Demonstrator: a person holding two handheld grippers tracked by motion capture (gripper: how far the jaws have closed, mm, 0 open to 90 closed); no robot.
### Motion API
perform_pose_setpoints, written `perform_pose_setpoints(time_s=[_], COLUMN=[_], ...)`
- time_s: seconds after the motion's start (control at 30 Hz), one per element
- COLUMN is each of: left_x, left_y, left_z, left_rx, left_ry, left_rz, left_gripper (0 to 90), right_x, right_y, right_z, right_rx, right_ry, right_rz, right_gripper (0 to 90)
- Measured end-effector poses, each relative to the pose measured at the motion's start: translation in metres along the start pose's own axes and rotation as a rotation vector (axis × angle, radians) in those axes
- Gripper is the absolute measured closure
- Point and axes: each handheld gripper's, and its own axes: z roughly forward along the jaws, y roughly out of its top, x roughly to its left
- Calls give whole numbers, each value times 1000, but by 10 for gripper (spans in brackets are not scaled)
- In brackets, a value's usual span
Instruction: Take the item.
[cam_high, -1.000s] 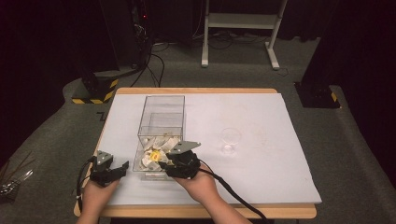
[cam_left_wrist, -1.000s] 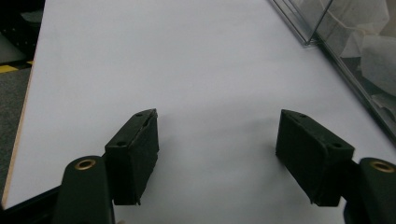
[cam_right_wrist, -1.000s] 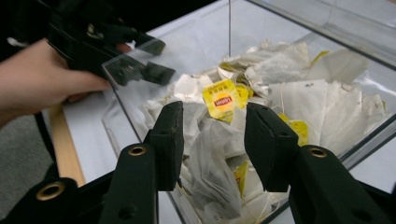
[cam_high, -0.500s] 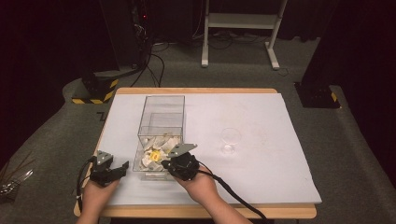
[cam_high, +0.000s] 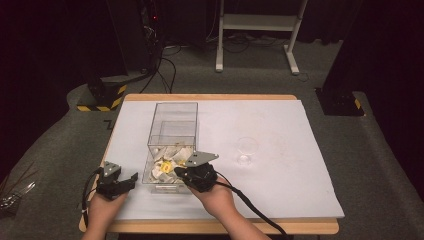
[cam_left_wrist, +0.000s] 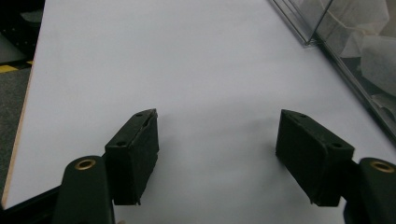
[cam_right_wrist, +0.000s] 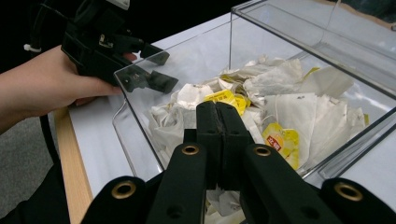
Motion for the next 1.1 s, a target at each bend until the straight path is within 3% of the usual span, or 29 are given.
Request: perform_pose_setpoints(time_s=[0.67,1.1], left_x=[0,0], left_y=[0,0], left_z=[0,0], left_rx=[-1,-1], left_ry=[1,1], left_rz=[3,4], left_gripper=[300,300], right_x=[-2,-8], right_y=[4,9], right_z=[-5,-21], right_rx=[-66,-112], right_ry=[-11,-29], right_rz=[9,18], right_gripper=[896,897])
